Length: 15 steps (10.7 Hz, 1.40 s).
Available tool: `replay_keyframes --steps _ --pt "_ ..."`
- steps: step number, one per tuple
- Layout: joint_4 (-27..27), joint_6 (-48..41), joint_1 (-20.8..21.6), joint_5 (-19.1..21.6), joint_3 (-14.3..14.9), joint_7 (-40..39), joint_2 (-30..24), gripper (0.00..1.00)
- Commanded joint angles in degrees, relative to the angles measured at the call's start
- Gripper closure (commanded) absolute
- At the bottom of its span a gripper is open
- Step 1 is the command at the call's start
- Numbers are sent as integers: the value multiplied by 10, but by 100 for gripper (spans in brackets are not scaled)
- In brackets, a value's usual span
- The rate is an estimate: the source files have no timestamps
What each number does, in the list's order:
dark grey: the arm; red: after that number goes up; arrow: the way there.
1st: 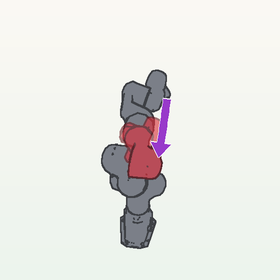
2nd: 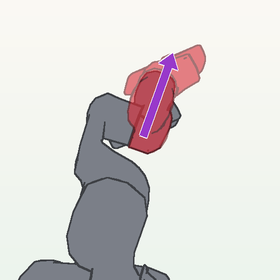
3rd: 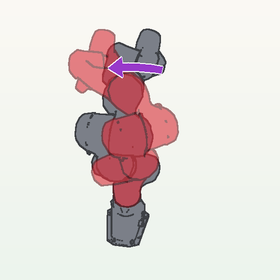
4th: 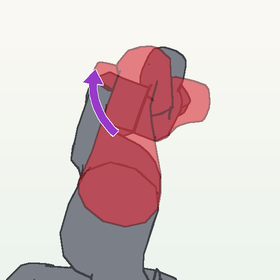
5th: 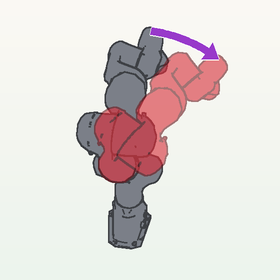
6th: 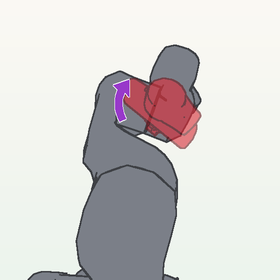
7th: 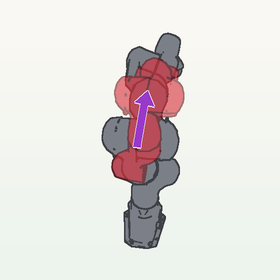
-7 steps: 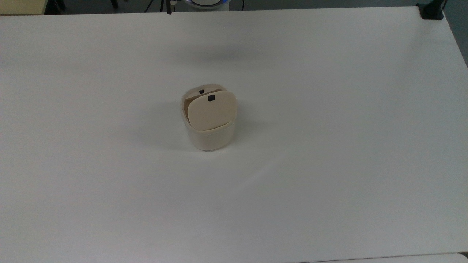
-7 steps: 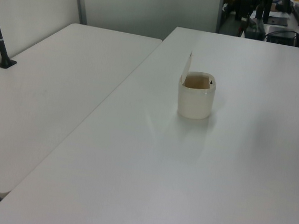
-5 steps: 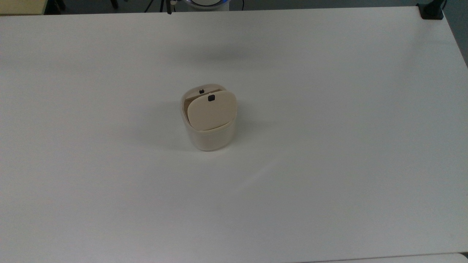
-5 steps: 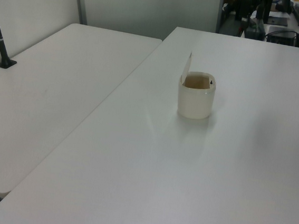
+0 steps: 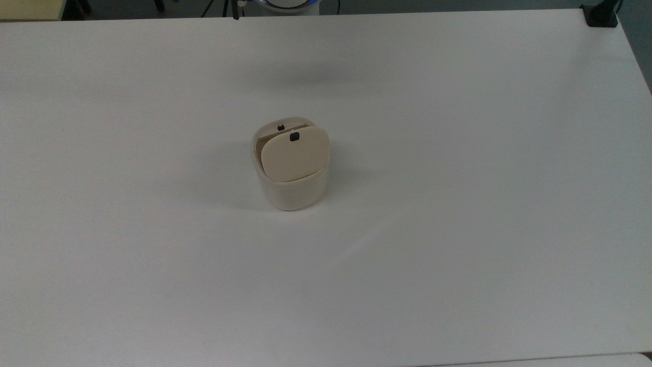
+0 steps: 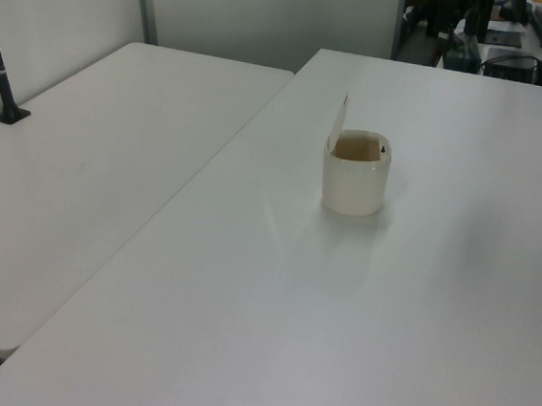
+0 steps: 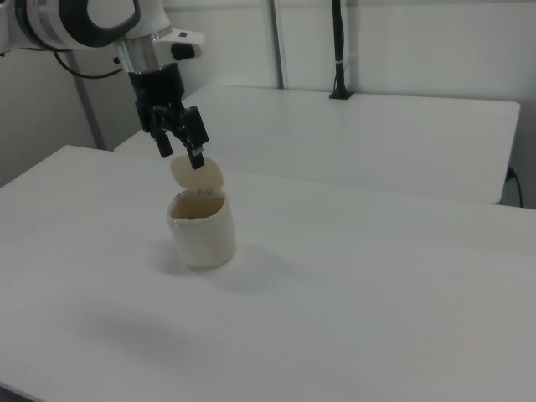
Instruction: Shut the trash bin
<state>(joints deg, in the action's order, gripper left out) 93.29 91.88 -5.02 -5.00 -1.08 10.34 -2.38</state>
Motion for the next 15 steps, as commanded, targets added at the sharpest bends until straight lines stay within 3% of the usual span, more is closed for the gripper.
replay_keyframes --steps 1,7,8,9,11,12,15 --pt "14 -14 4 3 5 -9 -17 0" --pt "13 -26 3 3 6 -92 -16 0" --pt "14 -26 3 3 6 -99 -16 7" --pt "13 -26 3 3 6 -116 -15 30" --pt "13 -26 4 9 15 -150 -15 88" --pt "13 -26 5 10 16 -151 -15 100" --pt "13 -18 7 10 16 -160 -9 100"
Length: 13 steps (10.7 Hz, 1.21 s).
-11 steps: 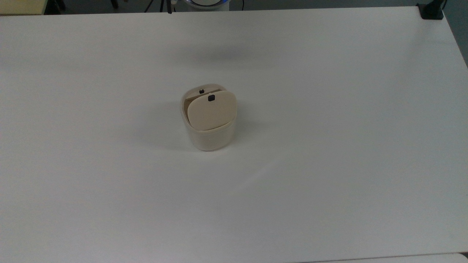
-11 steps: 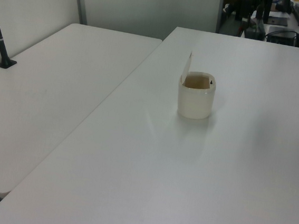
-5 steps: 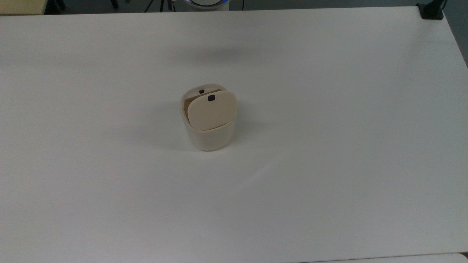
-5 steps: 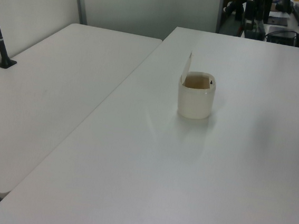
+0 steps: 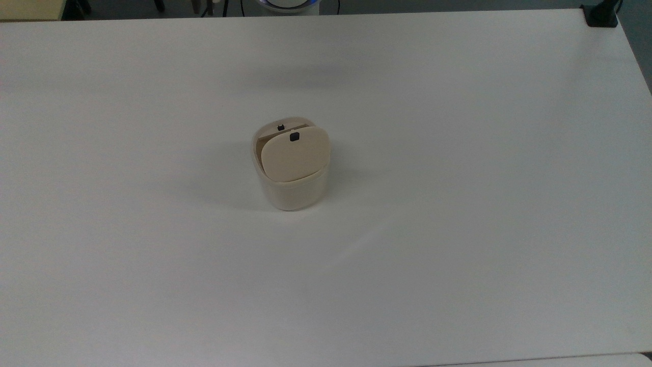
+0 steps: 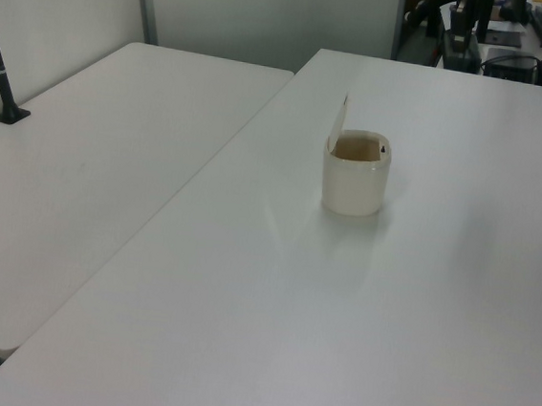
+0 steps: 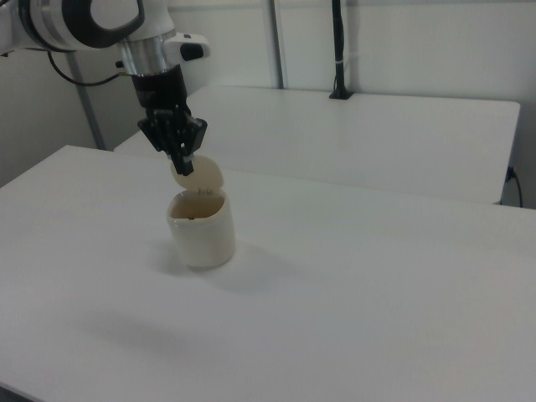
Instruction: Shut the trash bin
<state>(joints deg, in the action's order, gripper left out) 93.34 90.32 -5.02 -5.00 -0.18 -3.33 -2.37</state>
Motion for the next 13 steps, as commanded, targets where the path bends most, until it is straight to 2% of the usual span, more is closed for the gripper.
replay_keyframes --steps 1,6,13 --pt "11 -1 8 10 6 -26 -4 100" --pt "5 82 28 13 -1 -25 16 100" --pt "4 333 79 75 -2 -15 82 100"
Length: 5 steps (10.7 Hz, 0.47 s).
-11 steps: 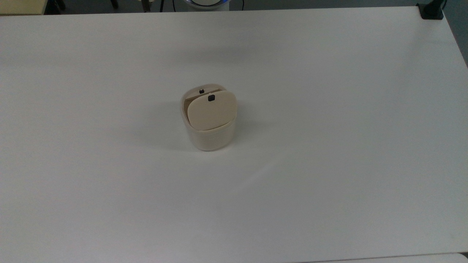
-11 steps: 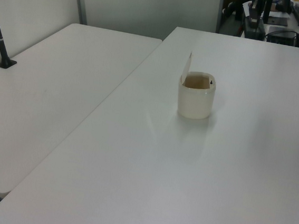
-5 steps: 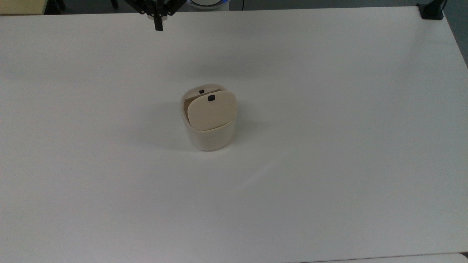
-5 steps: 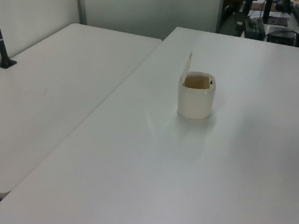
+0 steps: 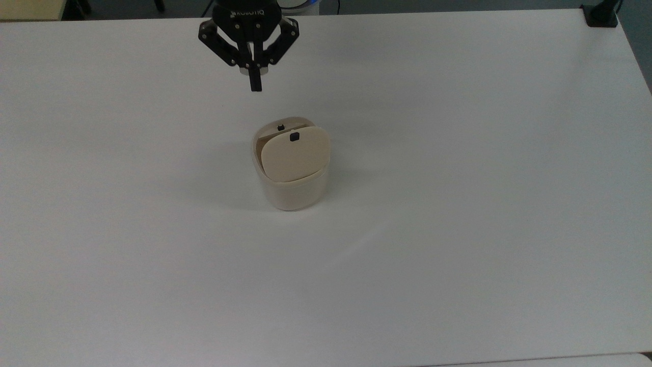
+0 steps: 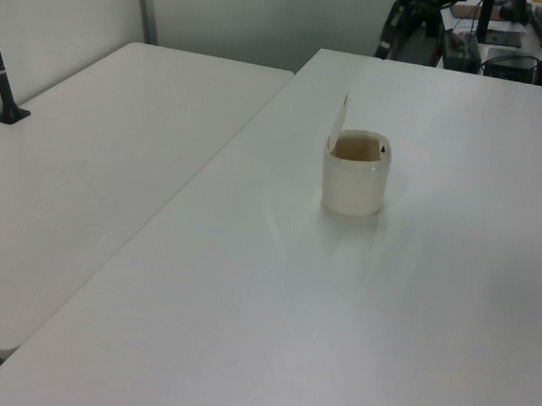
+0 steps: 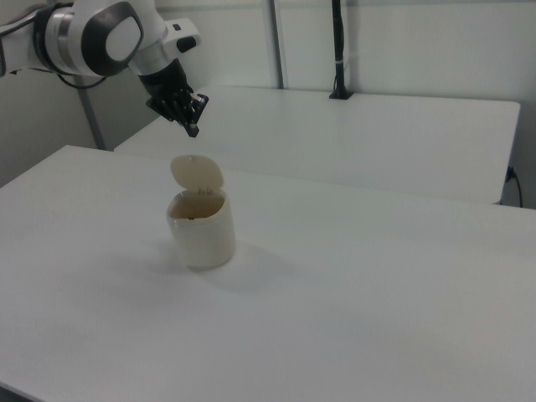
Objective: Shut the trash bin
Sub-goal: 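Move the gripper down toward the raised lid of the cream bin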
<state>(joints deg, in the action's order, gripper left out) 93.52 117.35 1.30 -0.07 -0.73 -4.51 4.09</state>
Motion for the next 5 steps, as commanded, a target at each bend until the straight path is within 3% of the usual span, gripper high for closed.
replay_keyframes --steps 1,5 --pt "3 94 23 31 4 -4 31 100" --pt "3 149 52 30 4 -7 66 100"
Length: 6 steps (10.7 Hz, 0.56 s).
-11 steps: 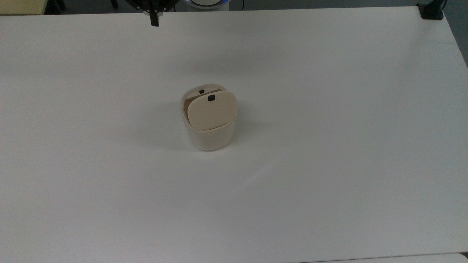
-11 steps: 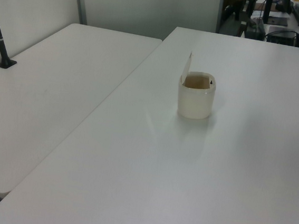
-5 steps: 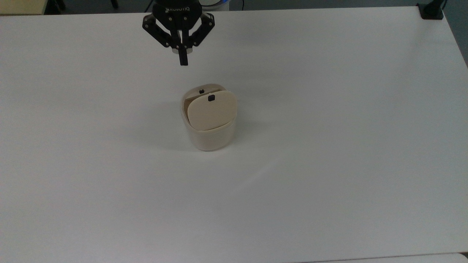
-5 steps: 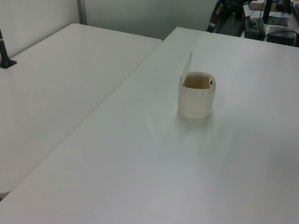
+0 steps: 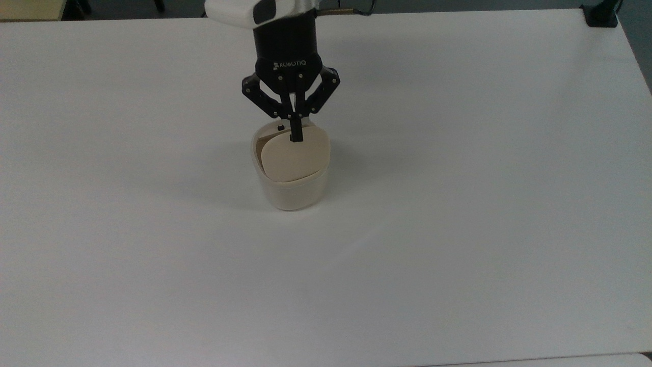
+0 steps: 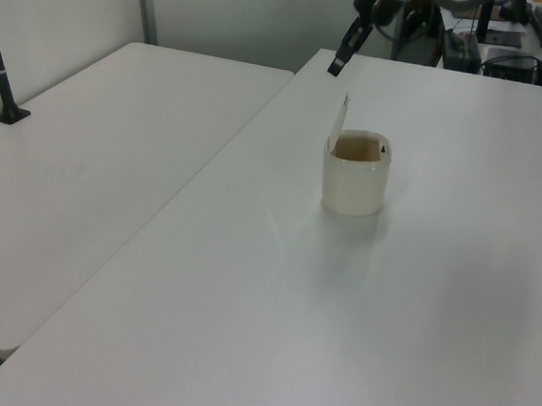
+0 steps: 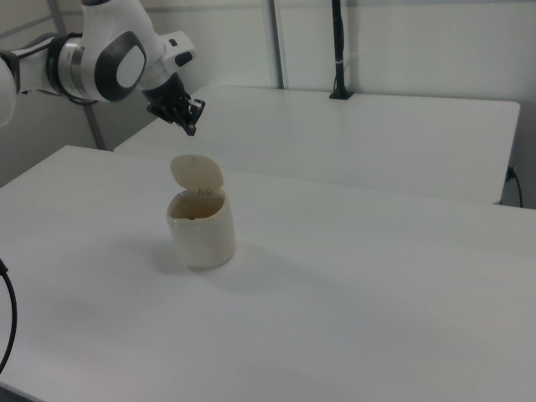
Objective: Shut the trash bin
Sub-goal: 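Move the gripper down toward the raised lid of the cream bin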
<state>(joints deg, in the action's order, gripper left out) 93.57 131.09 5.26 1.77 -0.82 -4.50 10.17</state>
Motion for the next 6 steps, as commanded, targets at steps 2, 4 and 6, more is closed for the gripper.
replay_keyframes --steps 2,4,6 --pt "6 6 13 8 6 -12 13 100" --pt "6 -25 12 1 6 -12 18 100" --pt "5 -77 10 -27 6 -26 17 100"
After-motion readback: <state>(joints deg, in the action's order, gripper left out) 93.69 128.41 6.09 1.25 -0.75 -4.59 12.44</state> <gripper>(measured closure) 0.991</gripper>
